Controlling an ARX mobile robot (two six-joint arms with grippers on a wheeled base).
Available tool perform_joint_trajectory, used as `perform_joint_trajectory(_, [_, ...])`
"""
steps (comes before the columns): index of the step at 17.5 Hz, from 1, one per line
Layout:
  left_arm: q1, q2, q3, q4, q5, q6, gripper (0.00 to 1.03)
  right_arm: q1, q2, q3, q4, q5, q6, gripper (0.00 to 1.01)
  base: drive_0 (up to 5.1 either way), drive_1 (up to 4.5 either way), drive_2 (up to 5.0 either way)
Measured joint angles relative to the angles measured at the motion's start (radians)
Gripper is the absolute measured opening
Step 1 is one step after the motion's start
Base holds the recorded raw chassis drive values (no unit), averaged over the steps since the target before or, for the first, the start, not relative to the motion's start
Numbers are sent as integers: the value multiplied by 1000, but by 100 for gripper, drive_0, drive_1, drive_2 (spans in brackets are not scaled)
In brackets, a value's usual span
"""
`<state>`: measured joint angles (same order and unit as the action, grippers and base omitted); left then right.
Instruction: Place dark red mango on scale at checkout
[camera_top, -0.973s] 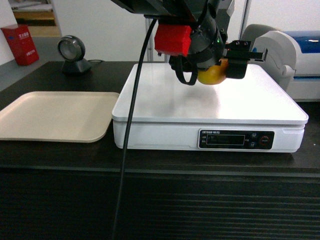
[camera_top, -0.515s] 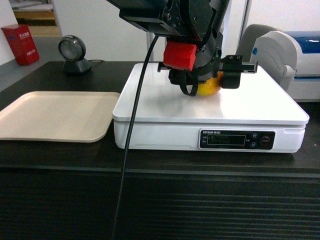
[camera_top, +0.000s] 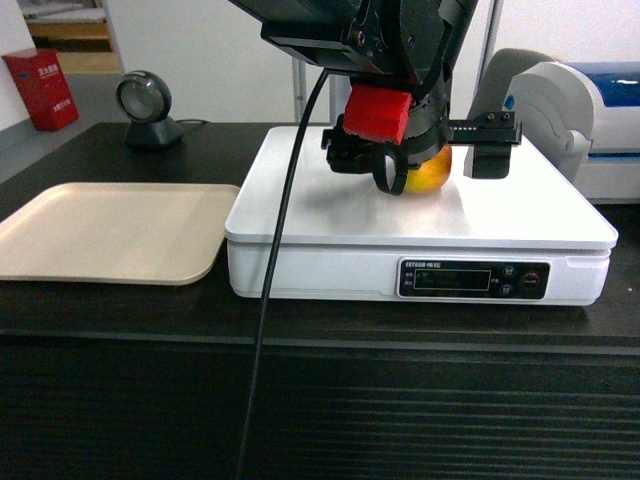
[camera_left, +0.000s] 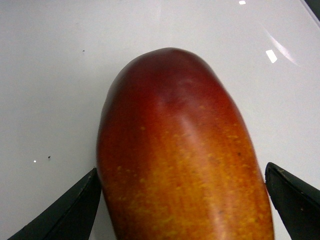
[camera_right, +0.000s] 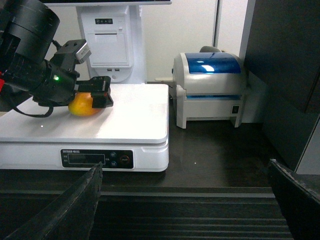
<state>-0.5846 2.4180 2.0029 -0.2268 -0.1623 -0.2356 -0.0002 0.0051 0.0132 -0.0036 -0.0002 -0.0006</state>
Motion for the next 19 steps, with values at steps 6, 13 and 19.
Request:
perform_joint_trajectory(6, [-14, -43, -51, 51, -23, 47, 98, 0, 0, 0, 0, 0, 0, 98, 0, 0, 0])
perform_joint_trajectory(13, [0, -353, -303, 293, -48, 110, 98, 0, 0, 0, 0, 0, 0, 98, 0, 0, 0])
perform_joint_trajectory(19, [201, -874, -845, 637, -116, 189, 98, 0, 0, 0, 0, 0, 0, 98, 0, 0, 0])
